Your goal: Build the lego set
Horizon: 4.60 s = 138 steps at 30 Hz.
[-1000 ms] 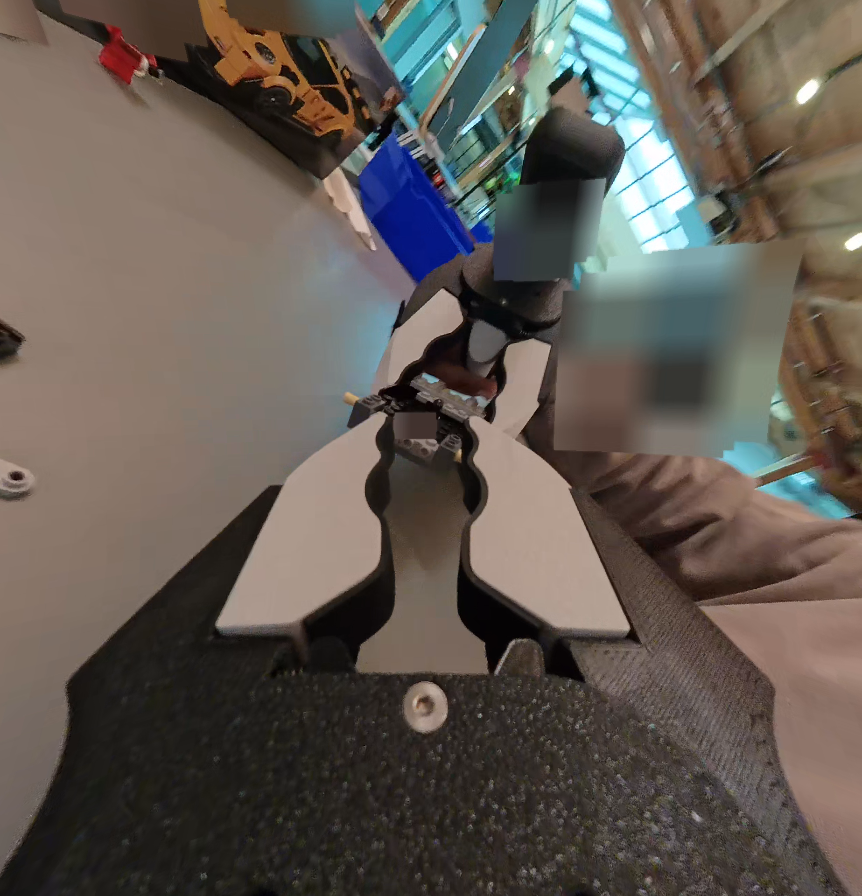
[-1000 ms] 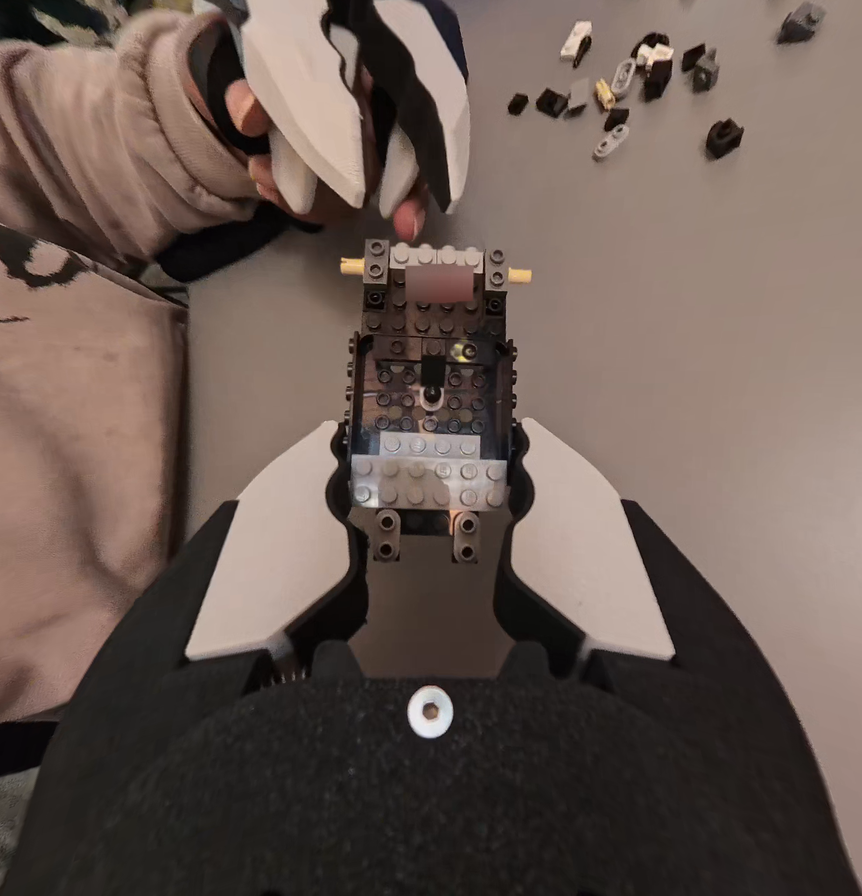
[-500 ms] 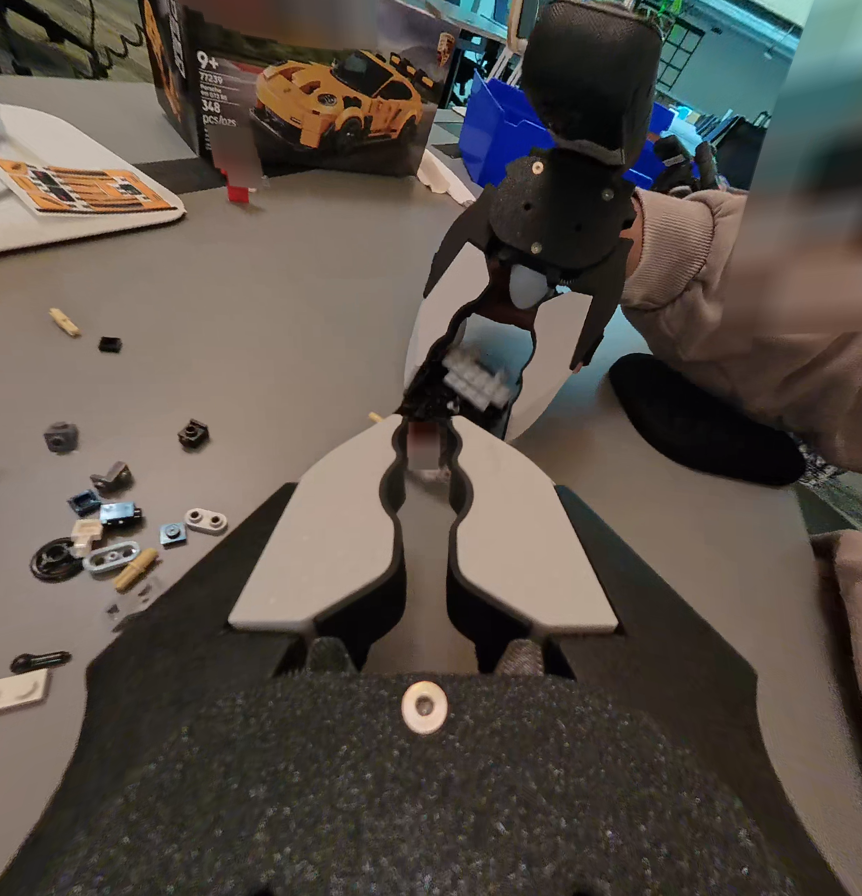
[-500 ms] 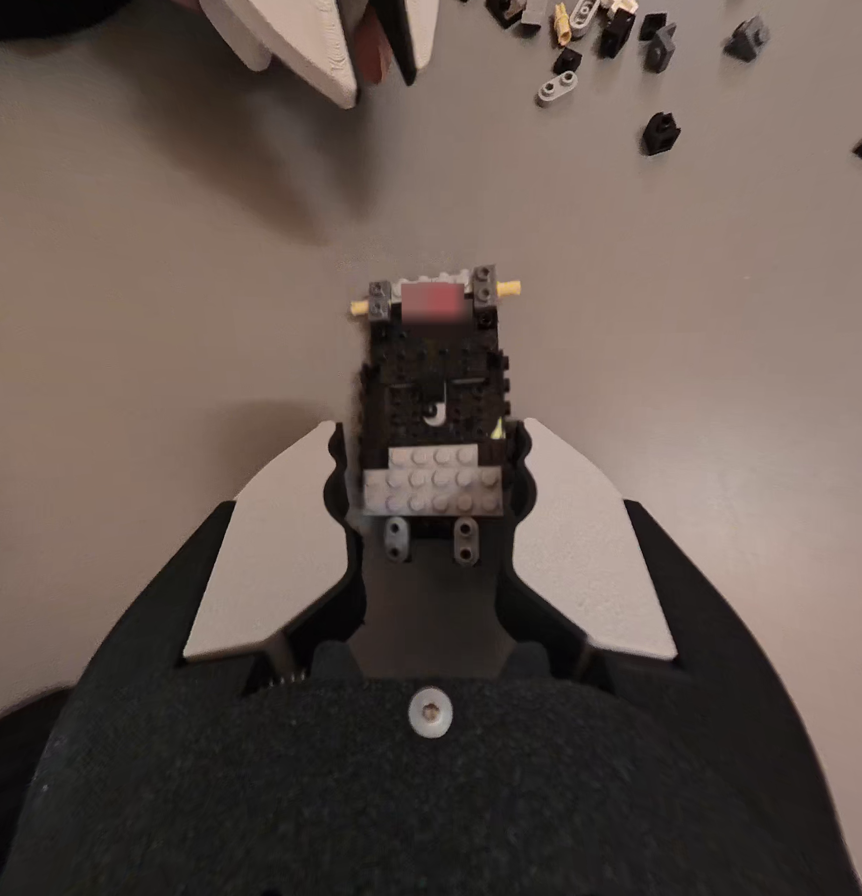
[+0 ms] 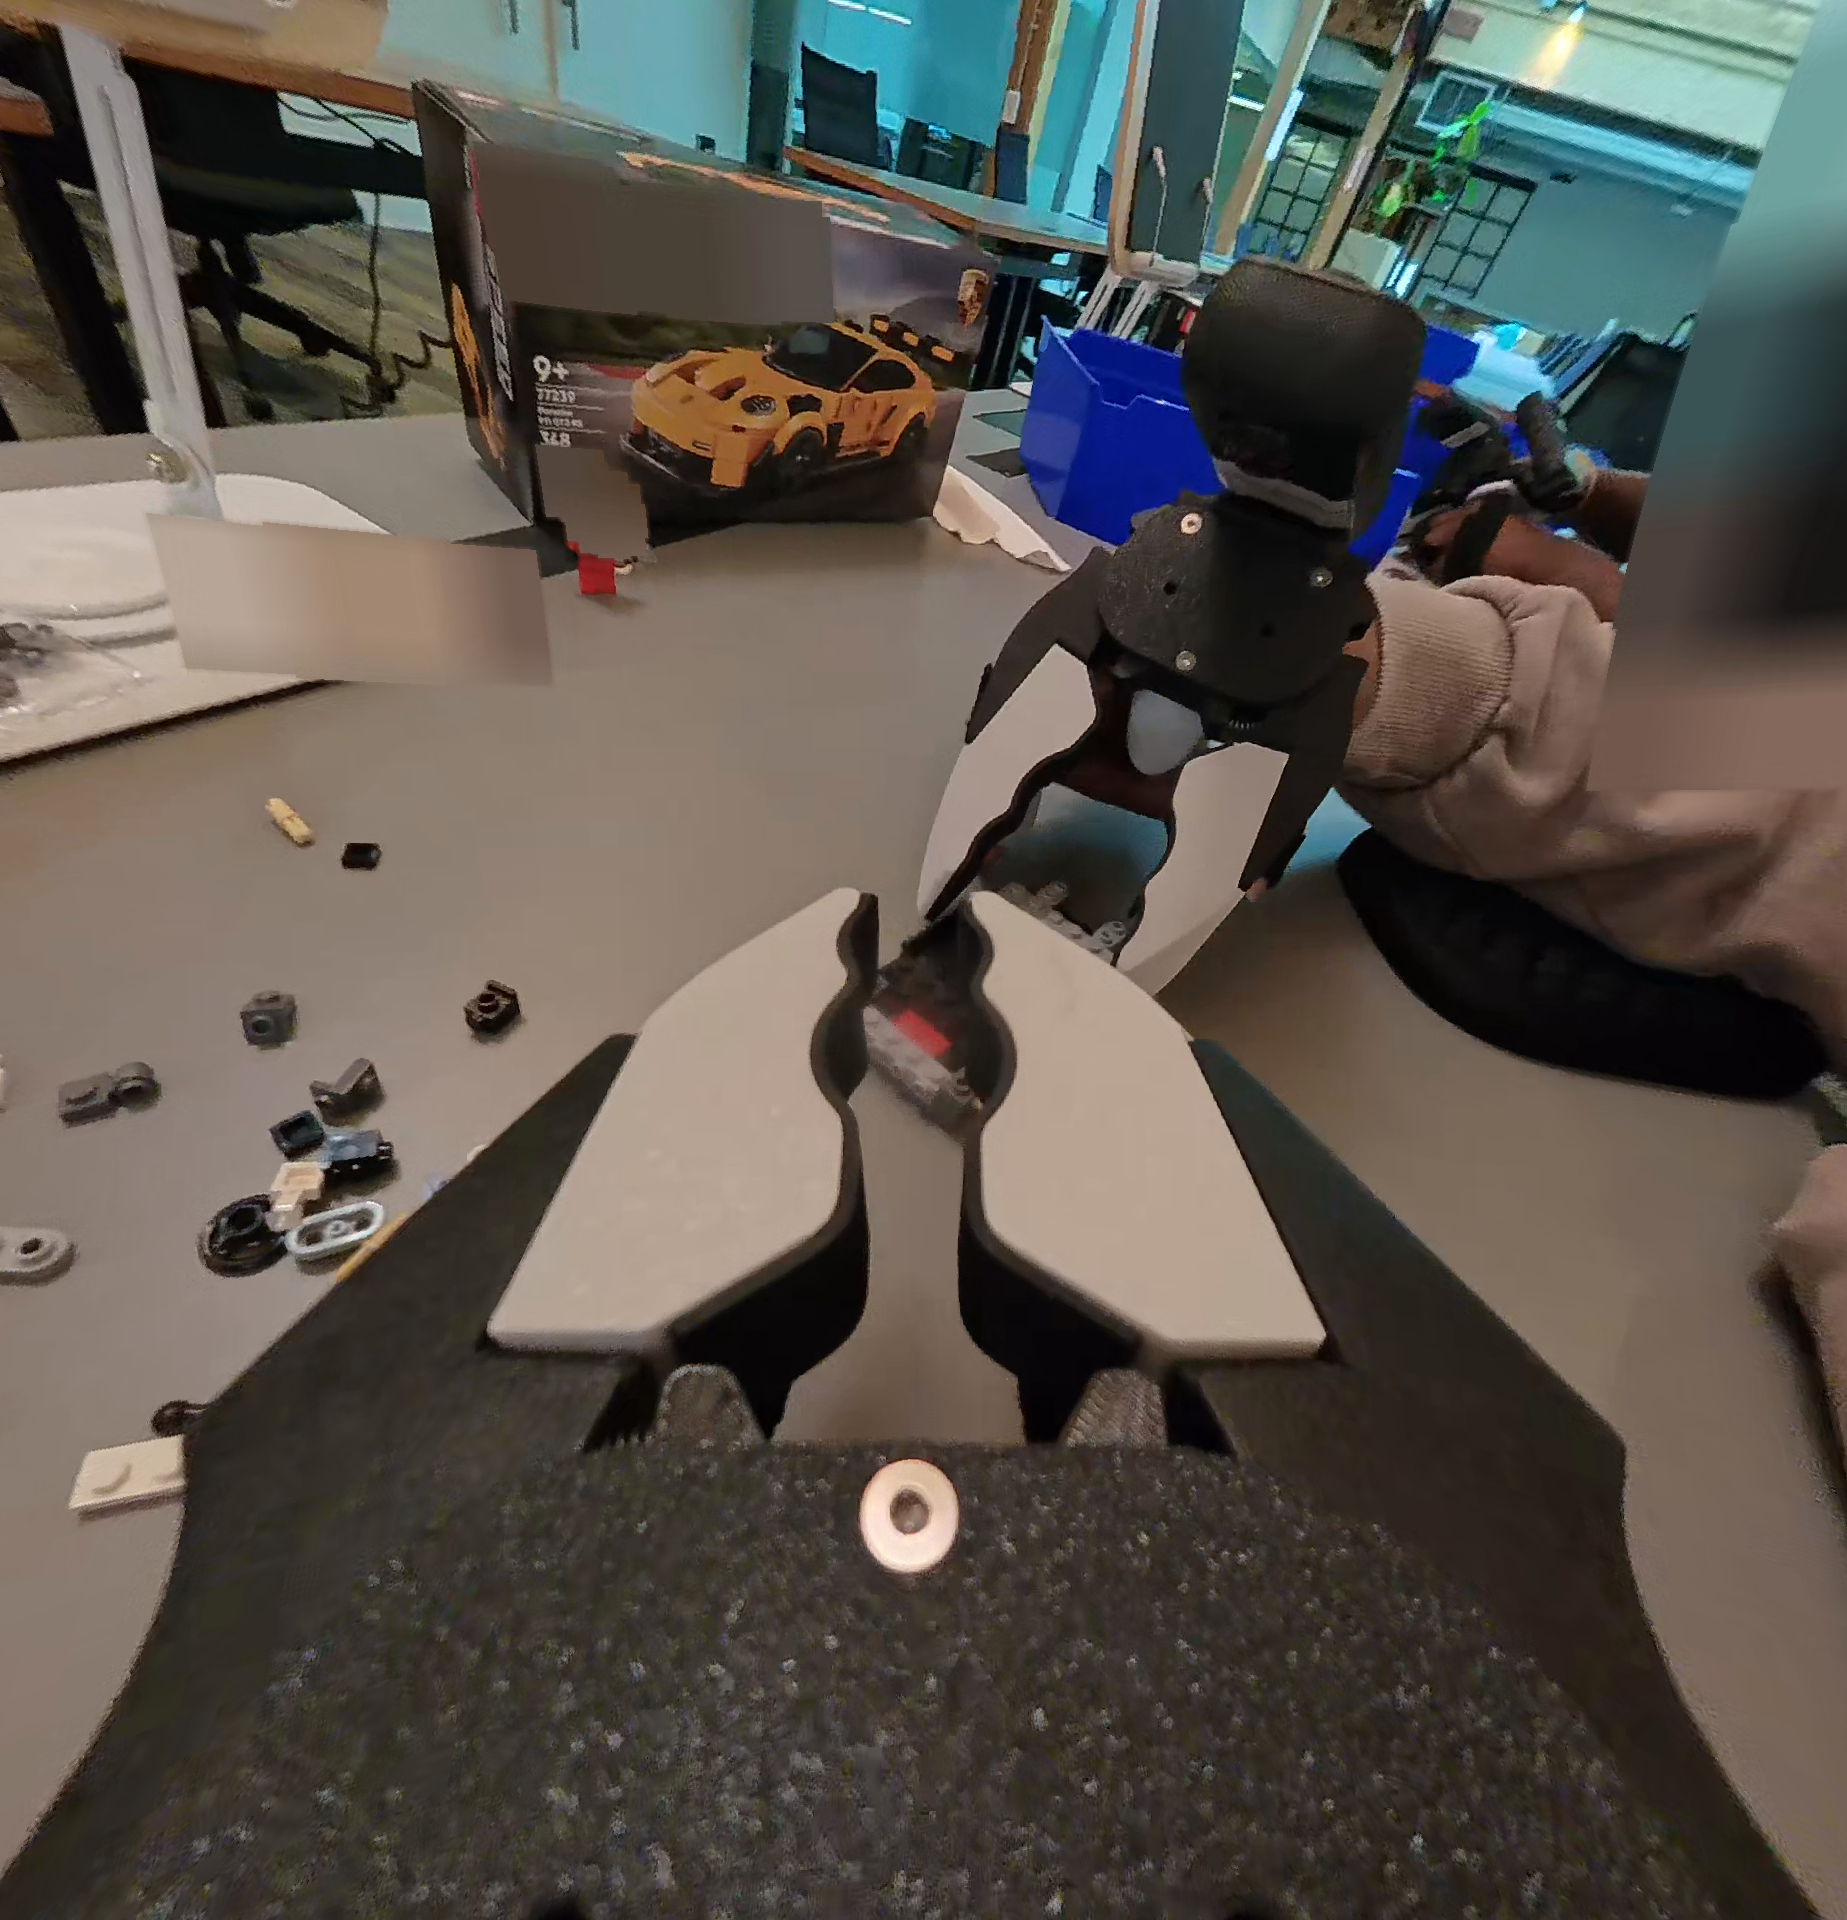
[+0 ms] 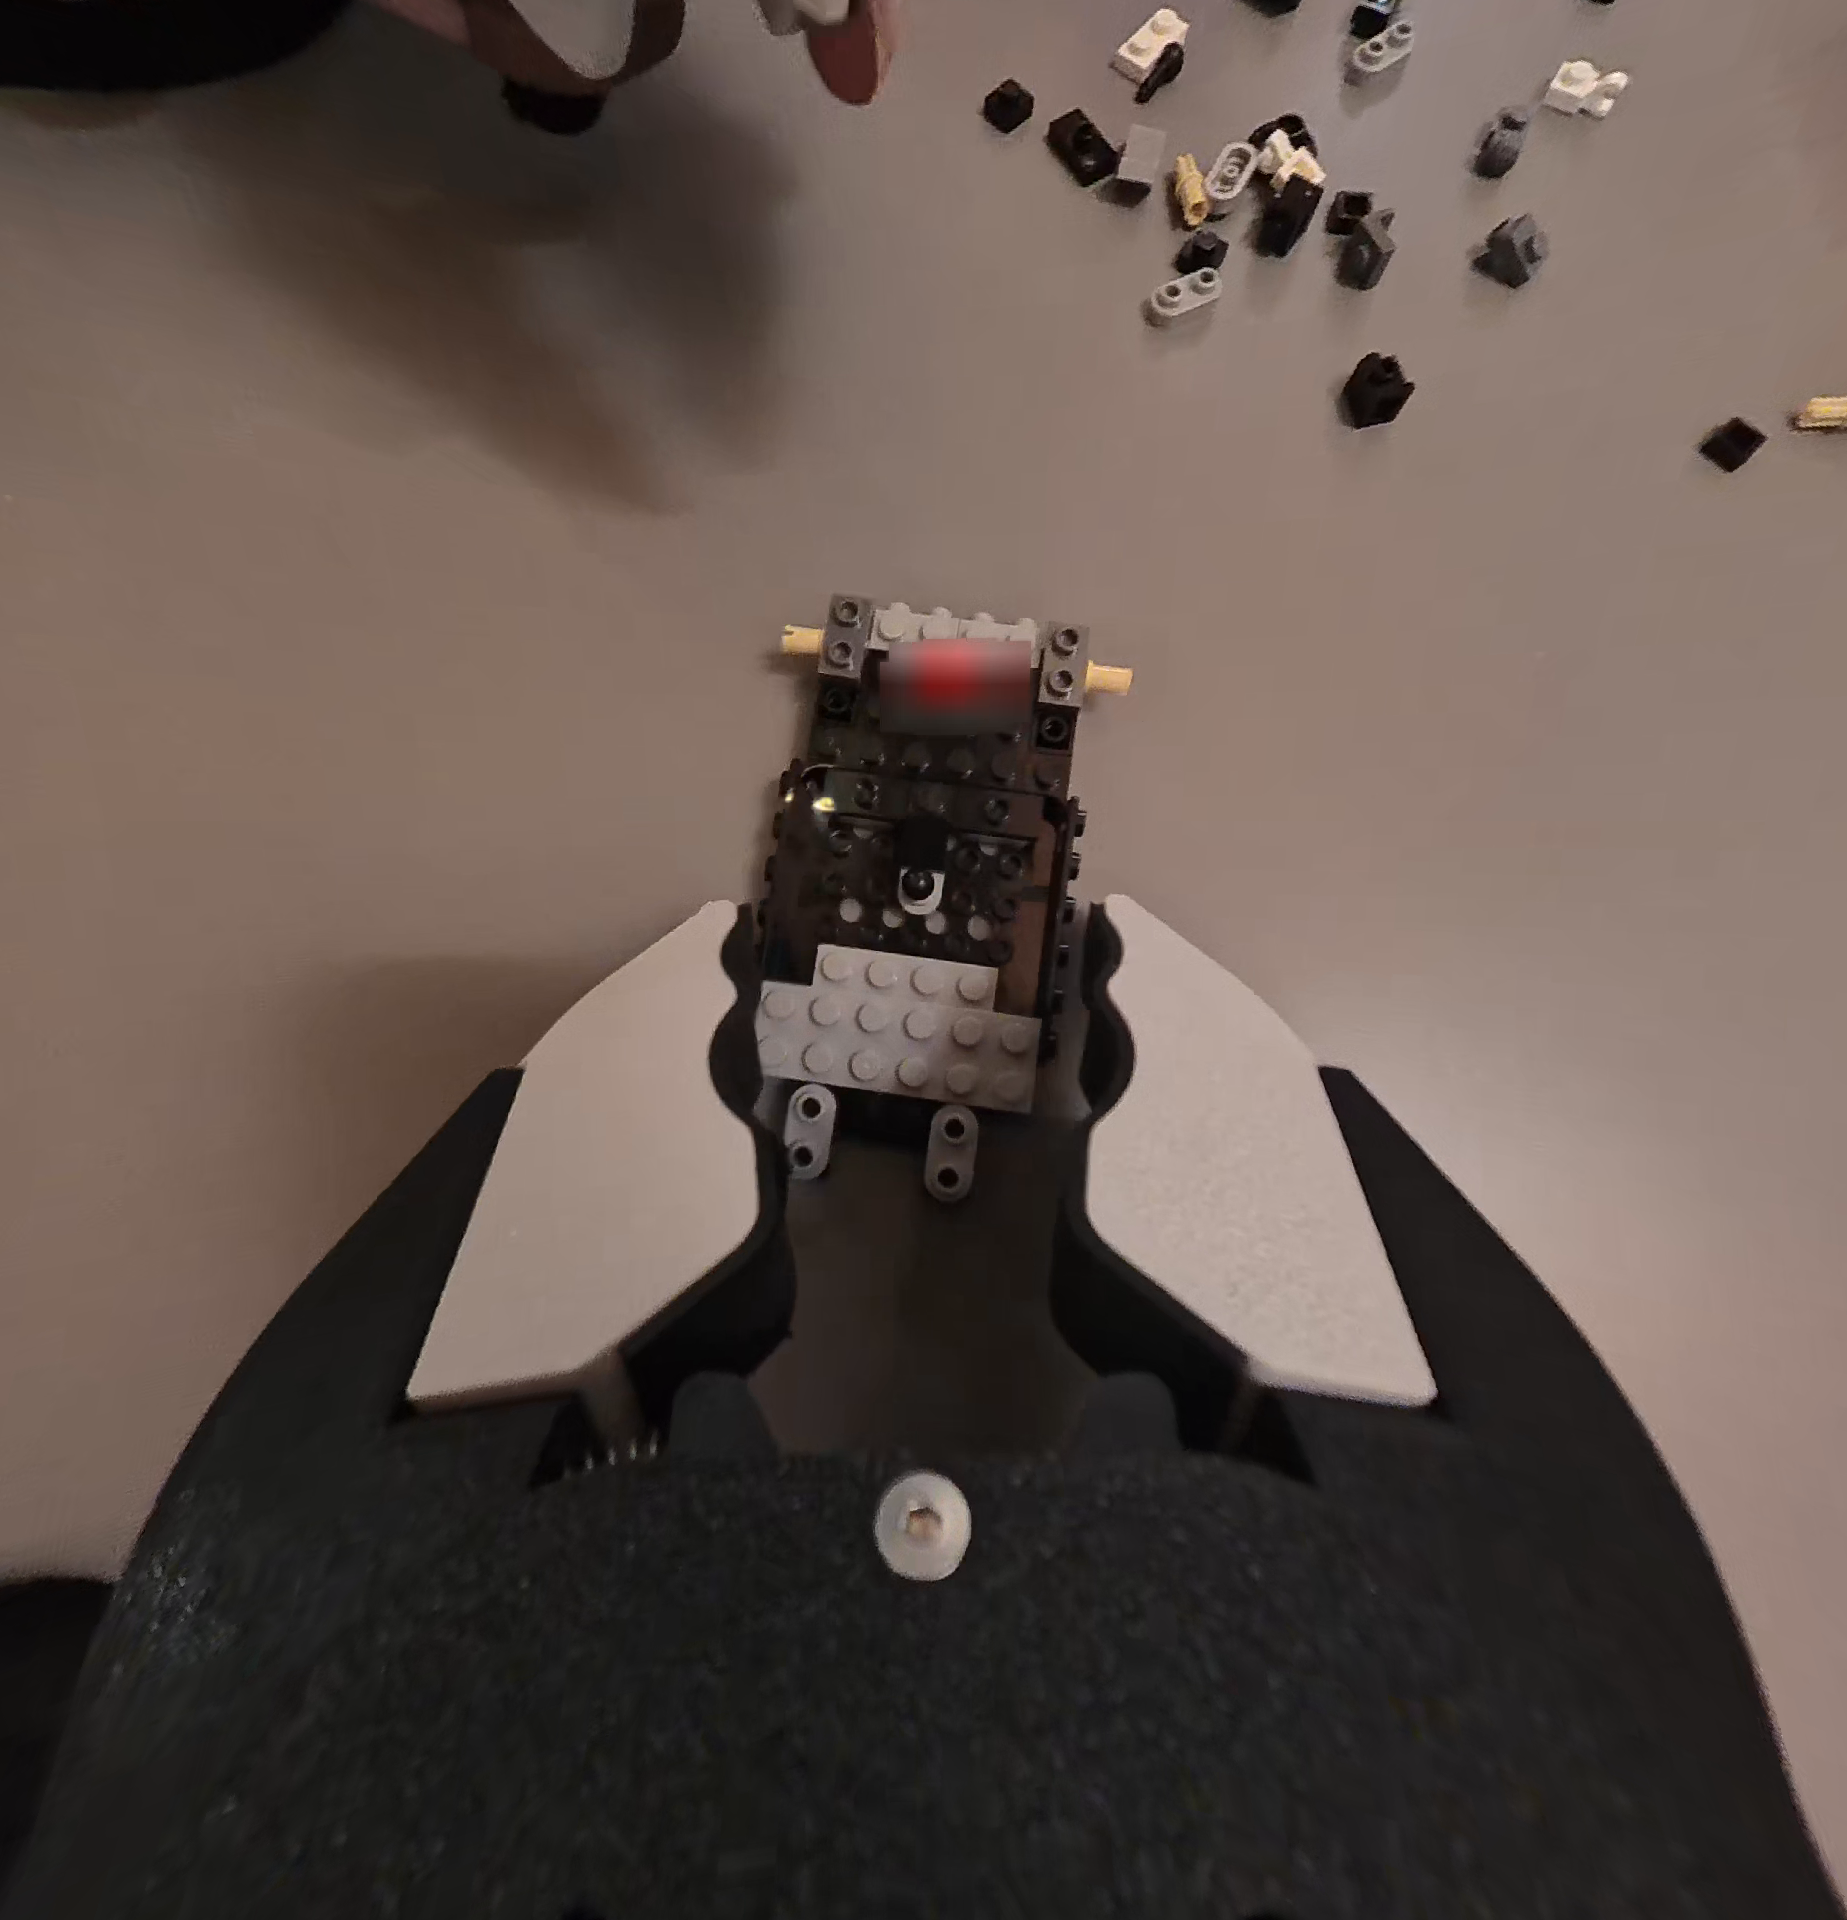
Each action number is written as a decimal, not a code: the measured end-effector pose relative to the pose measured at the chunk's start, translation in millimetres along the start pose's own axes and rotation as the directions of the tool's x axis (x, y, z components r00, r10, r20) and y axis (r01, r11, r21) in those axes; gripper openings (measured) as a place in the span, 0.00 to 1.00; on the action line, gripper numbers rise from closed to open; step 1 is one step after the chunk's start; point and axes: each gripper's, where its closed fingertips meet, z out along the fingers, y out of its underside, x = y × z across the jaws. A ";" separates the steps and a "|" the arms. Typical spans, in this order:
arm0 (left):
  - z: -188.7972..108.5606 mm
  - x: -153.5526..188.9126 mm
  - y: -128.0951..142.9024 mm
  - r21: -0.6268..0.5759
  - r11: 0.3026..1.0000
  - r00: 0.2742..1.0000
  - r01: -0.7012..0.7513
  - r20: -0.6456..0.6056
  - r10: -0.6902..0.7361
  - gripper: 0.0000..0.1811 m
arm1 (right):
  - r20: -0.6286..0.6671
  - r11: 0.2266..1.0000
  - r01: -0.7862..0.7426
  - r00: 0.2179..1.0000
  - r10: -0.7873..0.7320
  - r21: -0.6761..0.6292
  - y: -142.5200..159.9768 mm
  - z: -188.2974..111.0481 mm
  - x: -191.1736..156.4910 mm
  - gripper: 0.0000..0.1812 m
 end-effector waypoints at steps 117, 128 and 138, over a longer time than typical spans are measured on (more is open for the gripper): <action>-43.2 -137.8 -190.2 0.269 0.900 0.788 -0.343 0.604 0.120 0.00 | -0.753 0.776 0.201 0.474 0.457 0.598 -255.6 -137.3 343.9 0.00; -44.1 -141.3 -188.0 0.268 0.902 0.781 -0.338 0.615 0.110 0.00 | -0.755 0.774 0.193 0.450 0.476 0.603 -235.8 -146.2 343.6 0.02; -34.1 -143.0 -179.9 0.239 0.913 0.782 -0.332 0.610 0.125 0.00 | -0.734 0.753 0.186 0.460 0.500 0.631 -231.4 -153.3 347.0 0.02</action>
